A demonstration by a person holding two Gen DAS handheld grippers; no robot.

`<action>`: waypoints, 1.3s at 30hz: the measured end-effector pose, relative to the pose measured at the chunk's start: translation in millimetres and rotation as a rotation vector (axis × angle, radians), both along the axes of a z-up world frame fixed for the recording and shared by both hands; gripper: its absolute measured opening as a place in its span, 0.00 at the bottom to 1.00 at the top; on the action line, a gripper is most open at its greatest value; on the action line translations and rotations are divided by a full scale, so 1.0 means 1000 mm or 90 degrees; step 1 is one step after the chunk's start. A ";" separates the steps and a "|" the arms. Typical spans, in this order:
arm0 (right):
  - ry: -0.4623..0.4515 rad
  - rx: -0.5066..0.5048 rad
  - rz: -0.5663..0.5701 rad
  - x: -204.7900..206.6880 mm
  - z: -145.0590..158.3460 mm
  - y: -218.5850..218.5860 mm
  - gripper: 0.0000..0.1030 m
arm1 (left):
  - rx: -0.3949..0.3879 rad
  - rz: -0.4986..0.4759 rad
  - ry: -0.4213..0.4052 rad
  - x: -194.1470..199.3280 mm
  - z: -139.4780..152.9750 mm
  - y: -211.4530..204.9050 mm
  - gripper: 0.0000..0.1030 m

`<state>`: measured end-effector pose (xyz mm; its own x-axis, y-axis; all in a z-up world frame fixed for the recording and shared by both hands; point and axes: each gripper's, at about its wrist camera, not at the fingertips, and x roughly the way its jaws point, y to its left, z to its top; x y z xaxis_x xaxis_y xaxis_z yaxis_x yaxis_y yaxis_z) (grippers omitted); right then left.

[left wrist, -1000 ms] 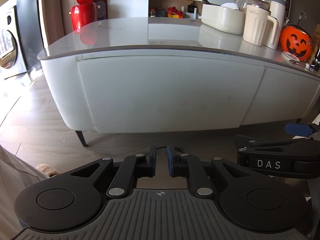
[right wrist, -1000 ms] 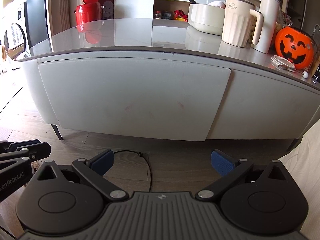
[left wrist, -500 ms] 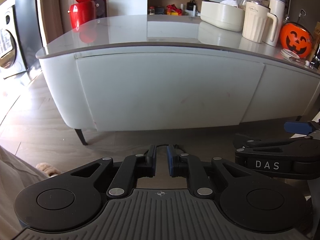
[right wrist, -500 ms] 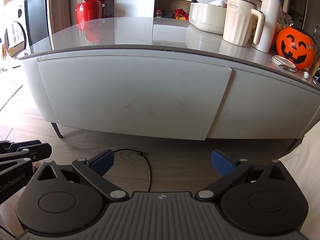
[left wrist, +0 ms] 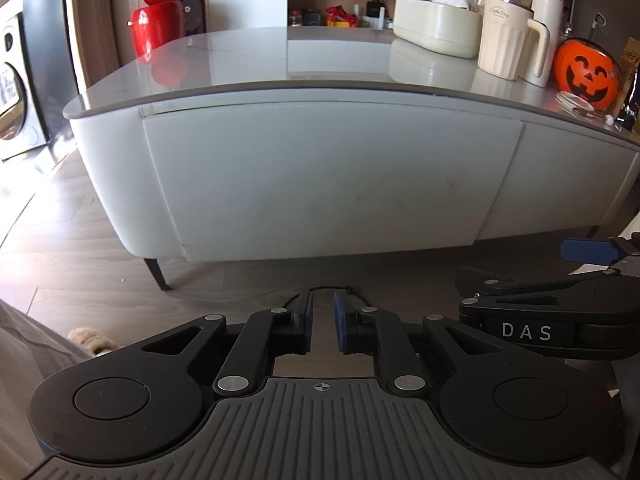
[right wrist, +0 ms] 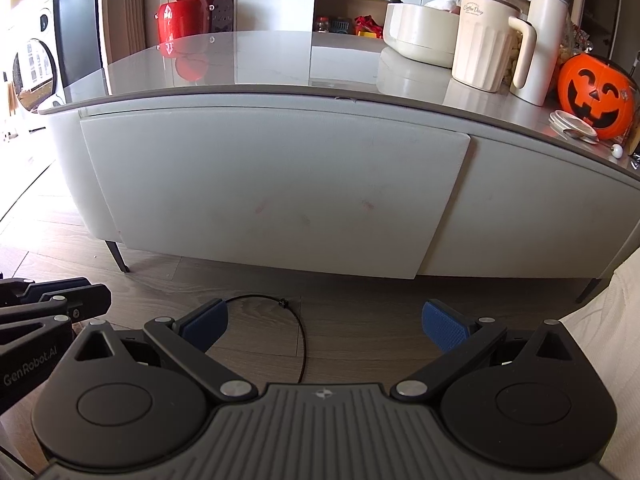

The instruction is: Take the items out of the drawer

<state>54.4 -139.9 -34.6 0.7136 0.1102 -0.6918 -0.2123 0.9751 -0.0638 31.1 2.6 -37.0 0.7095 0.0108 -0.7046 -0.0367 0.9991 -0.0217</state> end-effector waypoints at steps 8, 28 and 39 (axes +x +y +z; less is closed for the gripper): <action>0.009 0.000 0.005 0.001 -0.003 0.001 1.00 | -0.006 -0.010 0.004 0.002 -0.002 -0.001 0.14; 0.003 0.044 0.078 0.068 0.028 -0.030 1.00 | -0.043 -0.071 -0.029 0.085 0.036 0.096 0.18; -0.028 -0.038 0.151 0.153 0.009 -0.070 1.00 | -0.052 0.043 -0.064 0.111 0.024 0.180 0.17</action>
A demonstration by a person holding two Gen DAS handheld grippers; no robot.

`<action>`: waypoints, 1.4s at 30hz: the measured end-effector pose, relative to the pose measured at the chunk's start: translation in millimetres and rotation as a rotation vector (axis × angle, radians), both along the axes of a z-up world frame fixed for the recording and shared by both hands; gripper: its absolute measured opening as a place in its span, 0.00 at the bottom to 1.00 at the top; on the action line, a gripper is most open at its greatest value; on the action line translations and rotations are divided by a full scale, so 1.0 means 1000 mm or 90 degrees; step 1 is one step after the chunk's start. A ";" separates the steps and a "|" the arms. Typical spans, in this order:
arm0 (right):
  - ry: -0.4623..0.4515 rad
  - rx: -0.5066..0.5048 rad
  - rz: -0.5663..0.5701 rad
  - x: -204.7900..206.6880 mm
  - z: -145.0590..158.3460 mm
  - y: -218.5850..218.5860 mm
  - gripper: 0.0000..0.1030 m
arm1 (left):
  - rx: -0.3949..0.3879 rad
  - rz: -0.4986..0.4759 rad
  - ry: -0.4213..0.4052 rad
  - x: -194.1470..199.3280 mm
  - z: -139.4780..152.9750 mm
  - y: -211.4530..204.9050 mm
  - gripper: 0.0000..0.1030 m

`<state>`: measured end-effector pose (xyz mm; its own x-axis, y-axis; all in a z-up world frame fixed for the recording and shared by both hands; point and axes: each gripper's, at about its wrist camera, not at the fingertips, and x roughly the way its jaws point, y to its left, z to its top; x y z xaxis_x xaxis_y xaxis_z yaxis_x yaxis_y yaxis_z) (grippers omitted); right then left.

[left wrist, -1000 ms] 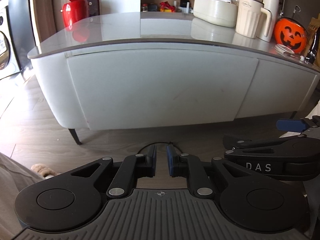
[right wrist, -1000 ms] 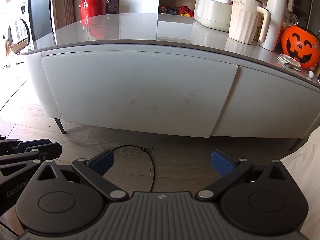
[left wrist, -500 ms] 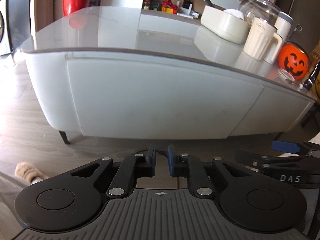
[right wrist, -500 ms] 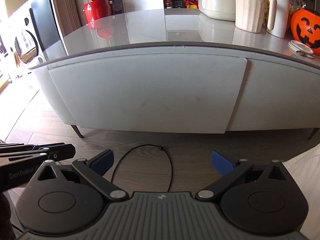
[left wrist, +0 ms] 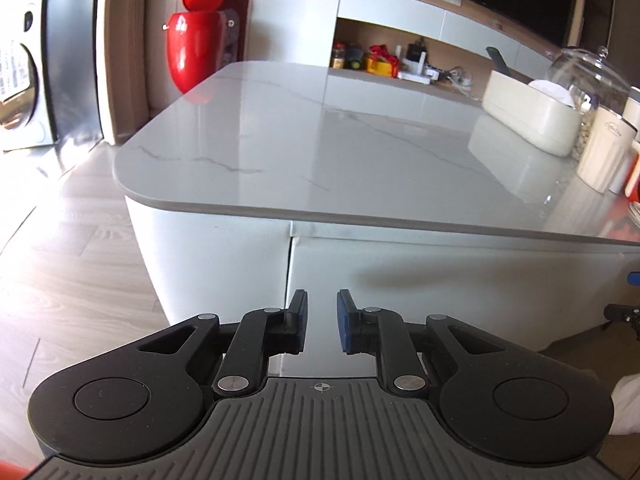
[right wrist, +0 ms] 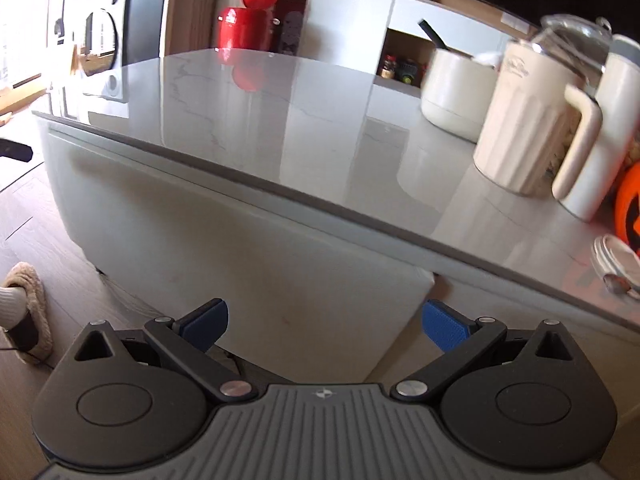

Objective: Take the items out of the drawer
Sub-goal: 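Move both tools toward the island drawer front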

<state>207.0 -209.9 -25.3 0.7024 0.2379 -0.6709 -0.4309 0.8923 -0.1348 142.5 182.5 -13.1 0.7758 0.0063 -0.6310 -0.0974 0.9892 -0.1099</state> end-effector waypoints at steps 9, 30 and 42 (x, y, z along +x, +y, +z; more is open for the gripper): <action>0.040 0.028 -0.025 0.019 -0.001 0.007 1.00 | 0.006 0.018 0.043 0.009 -0.004 0.008 0.17; 0.072 0.014 0.004 0.047 0.000 0.002 1.00 | -0.065 -0.054 0.030 0.033 0.004 0.037 0.20; 0.034 0.037 -0.010 0.048 0.008 0.000 1.00 | -0.090 -0.058 0.025 0.031 0.001 0.036 0.25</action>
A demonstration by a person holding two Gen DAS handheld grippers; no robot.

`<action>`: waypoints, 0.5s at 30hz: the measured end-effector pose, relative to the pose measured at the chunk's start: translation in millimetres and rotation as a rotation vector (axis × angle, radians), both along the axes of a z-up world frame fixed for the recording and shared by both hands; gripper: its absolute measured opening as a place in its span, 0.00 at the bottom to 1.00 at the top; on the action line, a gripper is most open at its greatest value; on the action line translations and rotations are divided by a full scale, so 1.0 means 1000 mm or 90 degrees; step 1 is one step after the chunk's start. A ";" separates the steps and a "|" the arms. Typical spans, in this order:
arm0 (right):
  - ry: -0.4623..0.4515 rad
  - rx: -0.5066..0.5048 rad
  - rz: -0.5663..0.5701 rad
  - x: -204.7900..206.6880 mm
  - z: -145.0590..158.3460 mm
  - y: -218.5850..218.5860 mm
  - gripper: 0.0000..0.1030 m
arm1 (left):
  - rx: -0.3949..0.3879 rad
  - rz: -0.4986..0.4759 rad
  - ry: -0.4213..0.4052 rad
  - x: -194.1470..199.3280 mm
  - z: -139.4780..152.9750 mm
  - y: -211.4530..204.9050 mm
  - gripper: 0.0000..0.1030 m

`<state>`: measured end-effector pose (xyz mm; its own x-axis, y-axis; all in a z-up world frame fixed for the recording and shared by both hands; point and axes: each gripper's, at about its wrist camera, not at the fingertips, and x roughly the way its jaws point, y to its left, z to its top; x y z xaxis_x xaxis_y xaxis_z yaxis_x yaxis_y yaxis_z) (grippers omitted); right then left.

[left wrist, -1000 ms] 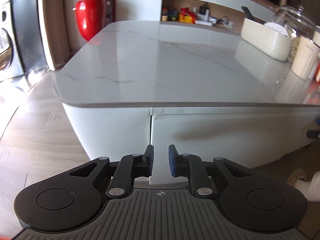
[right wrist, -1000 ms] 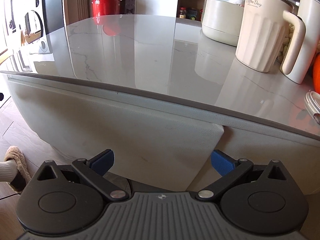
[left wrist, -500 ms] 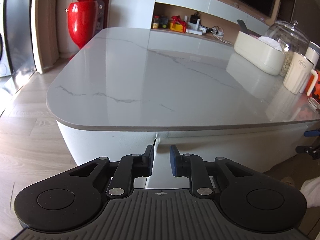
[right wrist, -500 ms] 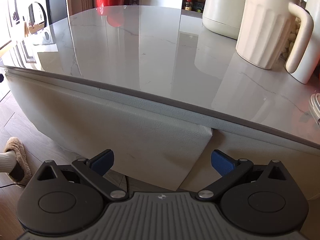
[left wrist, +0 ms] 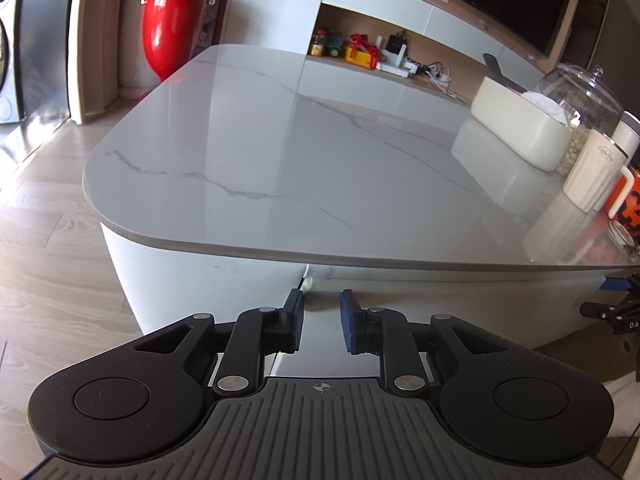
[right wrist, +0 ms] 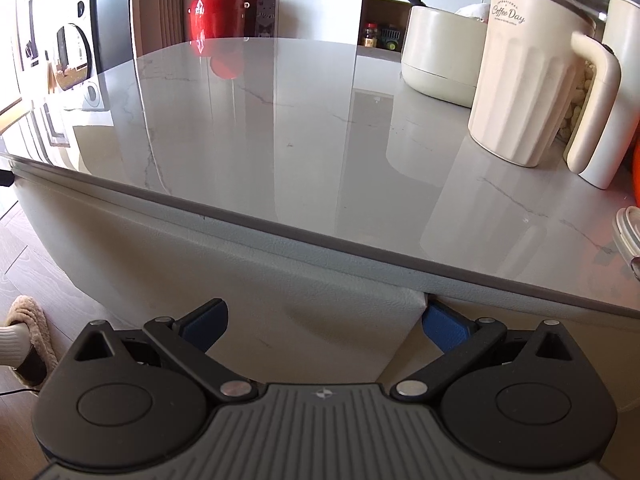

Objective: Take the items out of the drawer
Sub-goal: 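Move both tools toward the island drawer front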

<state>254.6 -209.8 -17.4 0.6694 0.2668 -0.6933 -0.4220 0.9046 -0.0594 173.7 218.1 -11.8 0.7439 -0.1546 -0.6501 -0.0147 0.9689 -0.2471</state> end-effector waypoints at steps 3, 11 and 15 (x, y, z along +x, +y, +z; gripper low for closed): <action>-0.004 -0.009 0.010 0.000 -0.001 0.001 1.00 | -0.008 -0.004 -0.003 0.000 0.000 -0.001 0.33; -0.017 -0.042 0.038 -0.011 -0.002 0.000 1.00 | -0.004 -0.031 -0.006 0.000 0.001 -0.007 0.51; -0.018 -0.048 0.049 -0.017 -0.002 -0.001 1.00 | -0.022 0.008 -0.014 -0.002 0.003 0.002 0.50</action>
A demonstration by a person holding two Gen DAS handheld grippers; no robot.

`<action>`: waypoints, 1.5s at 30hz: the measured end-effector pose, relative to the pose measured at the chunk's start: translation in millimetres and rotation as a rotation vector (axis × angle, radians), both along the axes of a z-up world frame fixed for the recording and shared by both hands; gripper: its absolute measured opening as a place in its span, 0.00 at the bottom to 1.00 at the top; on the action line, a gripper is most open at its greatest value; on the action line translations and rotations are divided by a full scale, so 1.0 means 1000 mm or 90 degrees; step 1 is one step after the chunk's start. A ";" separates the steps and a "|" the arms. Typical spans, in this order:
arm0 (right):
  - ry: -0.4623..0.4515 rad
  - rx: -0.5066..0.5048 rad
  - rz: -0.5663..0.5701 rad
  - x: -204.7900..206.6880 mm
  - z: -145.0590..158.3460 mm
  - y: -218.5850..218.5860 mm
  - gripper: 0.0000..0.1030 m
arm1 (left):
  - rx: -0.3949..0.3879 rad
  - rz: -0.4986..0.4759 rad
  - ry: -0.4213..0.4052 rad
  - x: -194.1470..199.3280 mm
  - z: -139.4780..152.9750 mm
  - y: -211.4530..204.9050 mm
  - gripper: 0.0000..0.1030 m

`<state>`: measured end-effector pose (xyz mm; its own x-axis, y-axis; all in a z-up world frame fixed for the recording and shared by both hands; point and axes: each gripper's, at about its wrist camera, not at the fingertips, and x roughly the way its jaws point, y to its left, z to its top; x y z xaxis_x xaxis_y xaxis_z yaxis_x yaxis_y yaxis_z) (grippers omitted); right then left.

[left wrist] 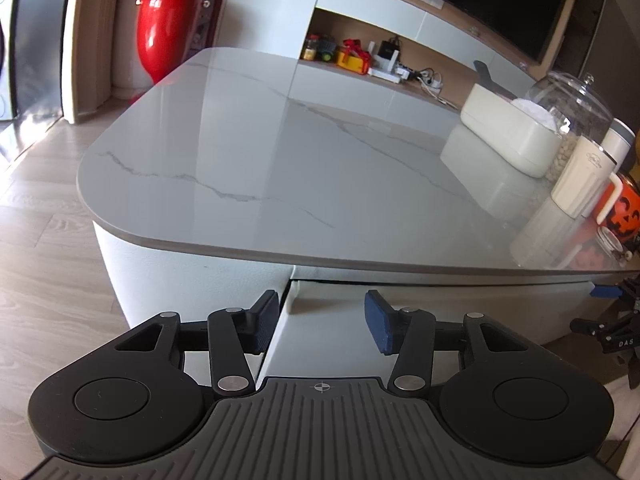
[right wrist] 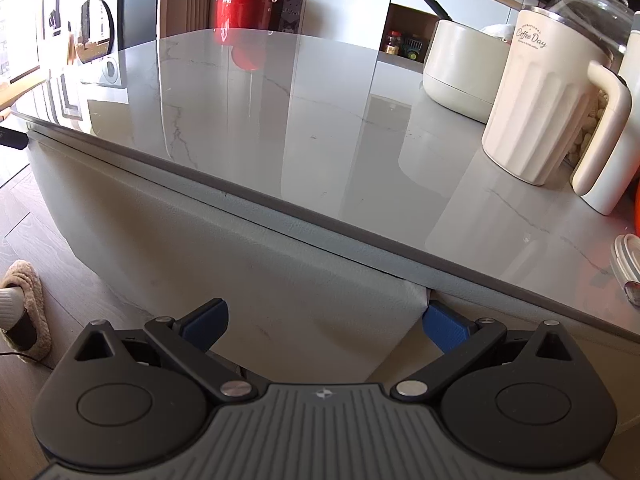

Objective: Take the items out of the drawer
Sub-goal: 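Move both tools toward the island drawer front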

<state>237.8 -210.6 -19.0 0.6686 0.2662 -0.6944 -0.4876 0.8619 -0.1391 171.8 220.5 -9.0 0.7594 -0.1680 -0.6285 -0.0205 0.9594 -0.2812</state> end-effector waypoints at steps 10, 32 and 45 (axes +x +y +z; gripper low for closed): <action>0.004 0.005 0.011 -0.005 0.001 -0.004 1.00 | -0.022 -0.039 0.008 0.006 0.000 -0.010 0.71; -0.033 0.158 -0.253 -0.009 0.024 0.086 1.00 | 0.071 0.024 -0.007 -0.011 0.011 -0.095 0.66; 0.019 0.032 -0.161 -0.021 0.023 0.099 1.00 | 0.102 0.008 0.028 0.019 0.018 -0.129 0.66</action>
